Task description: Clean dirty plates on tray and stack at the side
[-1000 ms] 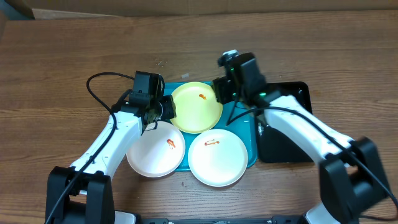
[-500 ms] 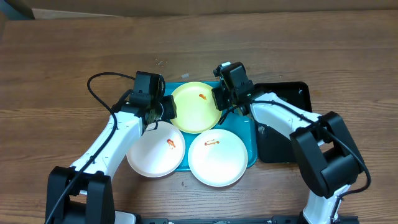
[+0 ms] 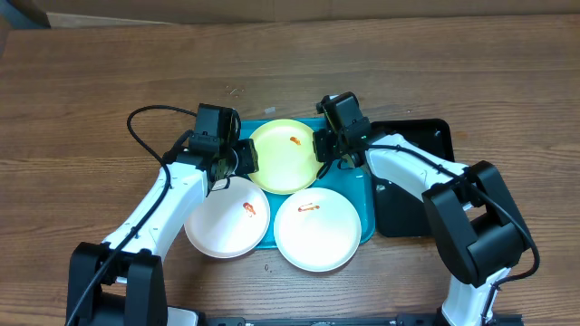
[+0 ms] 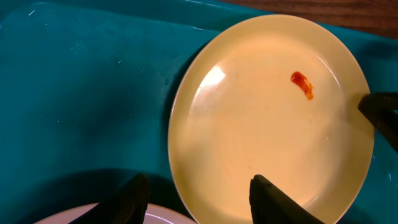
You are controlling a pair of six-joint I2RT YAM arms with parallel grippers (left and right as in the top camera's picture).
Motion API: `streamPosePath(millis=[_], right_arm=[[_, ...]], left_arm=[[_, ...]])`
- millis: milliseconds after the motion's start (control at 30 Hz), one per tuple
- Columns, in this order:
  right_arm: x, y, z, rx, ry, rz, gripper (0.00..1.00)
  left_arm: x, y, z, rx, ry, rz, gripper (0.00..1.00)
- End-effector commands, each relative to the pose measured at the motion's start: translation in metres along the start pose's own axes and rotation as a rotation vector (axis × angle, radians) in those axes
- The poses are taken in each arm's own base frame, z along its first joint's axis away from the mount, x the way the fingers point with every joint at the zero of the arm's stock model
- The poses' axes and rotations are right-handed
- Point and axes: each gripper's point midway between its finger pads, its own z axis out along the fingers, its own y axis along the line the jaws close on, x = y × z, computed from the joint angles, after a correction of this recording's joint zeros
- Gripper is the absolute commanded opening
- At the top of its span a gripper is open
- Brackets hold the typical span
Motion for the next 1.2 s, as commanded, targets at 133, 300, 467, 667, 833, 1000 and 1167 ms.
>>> streamPosePath(millis=[133,300,467,667,833,1000,1167], right_arm=[[-0.004,-0.021,-0.006,0.031,0.016,0.23,0.04],[-0.001,-0.021,-0.015,0.04,0.033,0.29,0.04],[-0.01,-0.017,-0.031,0.028,0.003,0.307,0.04],[-0.006,-0.021,-0.038,0.056,0.012,0.413,0.04],[0.006,-0.023,-0.039,0.08,0.056,0.418,0.1],[0.01,-0.025,-0.039,0.089,0.075,0.41,0.25],[-0.003,-0.024,-0.045,0.081,0.058,0.331,0.39]], left_arm=[[-0.004,-0.007,-0.001,0.017,-0.004,0.002,0.55],[-0.006,-0.007,-0.001,0.019,-0.012,0.003,0.55],[-0.01,-0.008,-0.001,0.019,-0.03,0.005,0.54],[-0.014,-0.009,0.001,0.023,-0.047,0.006,0.5],[-0.016,-0.009,0.007,0.024,-0.051,0.007,0.49],[-0.017,-0.009,0.013,0.025,-0.052,0.006,0.49],[-0.024,-0.011,0.019,0.036,-0.074,0.009,0.47]])
